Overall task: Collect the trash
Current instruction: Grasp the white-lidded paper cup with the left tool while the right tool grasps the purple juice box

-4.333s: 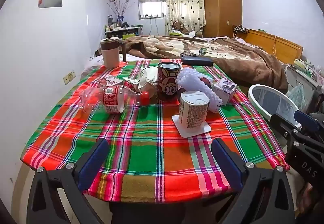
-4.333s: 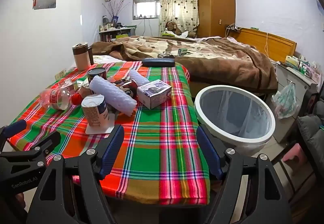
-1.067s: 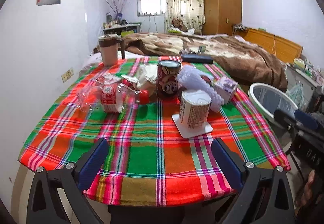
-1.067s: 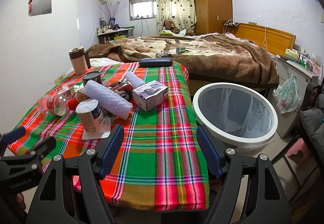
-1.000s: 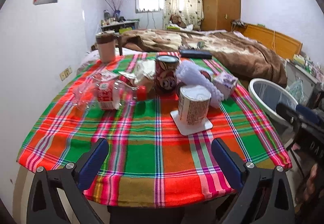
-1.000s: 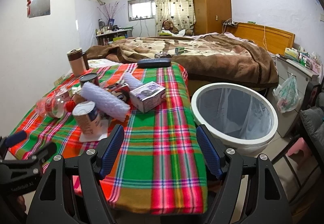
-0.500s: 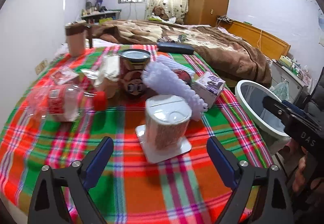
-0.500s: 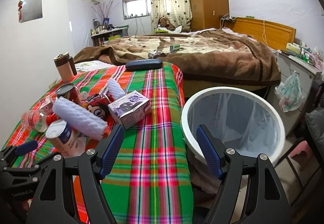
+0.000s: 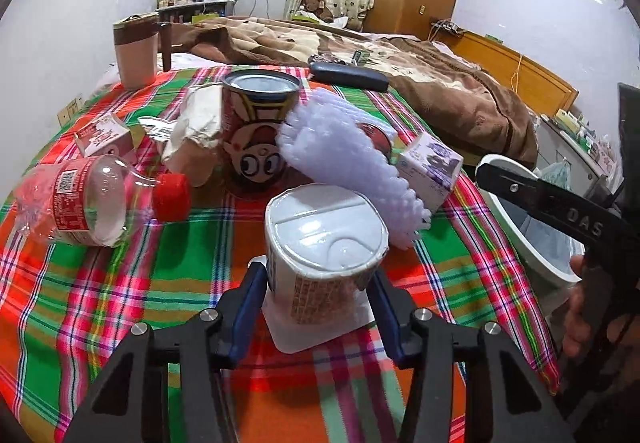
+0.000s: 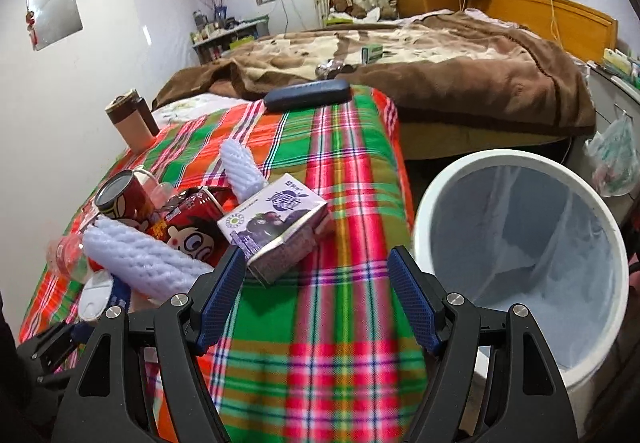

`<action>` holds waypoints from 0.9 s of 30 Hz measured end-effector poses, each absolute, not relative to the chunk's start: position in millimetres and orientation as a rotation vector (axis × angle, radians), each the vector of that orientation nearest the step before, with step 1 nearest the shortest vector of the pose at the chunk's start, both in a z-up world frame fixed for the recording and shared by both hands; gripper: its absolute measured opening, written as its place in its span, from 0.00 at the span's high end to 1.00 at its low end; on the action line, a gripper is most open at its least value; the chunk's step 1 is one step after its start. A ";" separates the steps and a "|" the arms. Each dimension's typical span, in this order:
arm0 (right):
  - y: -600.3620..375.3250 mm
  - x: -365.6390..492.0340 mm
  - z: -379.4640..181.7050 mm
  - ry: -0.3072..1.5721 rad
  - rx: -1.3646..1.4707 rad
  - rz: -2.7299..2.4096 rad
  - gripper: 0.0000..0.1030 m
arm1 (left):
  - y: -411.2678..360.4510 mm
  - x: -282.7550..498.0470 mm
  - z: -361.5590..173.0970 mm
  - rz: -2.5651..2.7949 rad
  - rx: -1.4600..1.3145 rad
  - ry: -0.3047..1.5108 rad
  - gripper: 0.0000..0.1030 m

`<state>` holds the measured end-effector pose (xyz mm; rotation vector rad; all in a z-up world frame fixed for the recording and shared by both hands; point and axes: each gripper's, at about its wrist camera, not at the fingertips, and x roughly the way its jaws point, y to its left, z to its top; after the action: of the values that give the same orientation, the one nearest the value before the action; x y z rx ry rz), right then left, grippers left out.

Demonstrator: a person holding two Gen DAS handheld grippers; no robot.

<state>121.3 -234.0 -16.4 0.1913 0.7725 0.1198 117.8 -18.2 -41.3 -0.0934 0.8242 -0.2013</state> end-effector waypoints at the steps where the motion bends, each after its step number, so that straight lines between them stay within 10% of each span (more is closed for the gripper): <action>1: -232.5 123.3 -16.6 0.777 0.189 0.118 0.27 | -14.2 118.1 -41.5 -0.193 -0.099 0.823 0.50; 27: -207.2 180.9 -33.9 0.918 0.344 0.083 0.27 | 41.6 116.2 -45.2 -0.110 -0.145 0.829 0.50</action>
<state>180.9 -207.2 -33.9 0.3439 0.9182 0.0831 116.2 41.6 -45.2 -0.1454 0.8292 -0.1103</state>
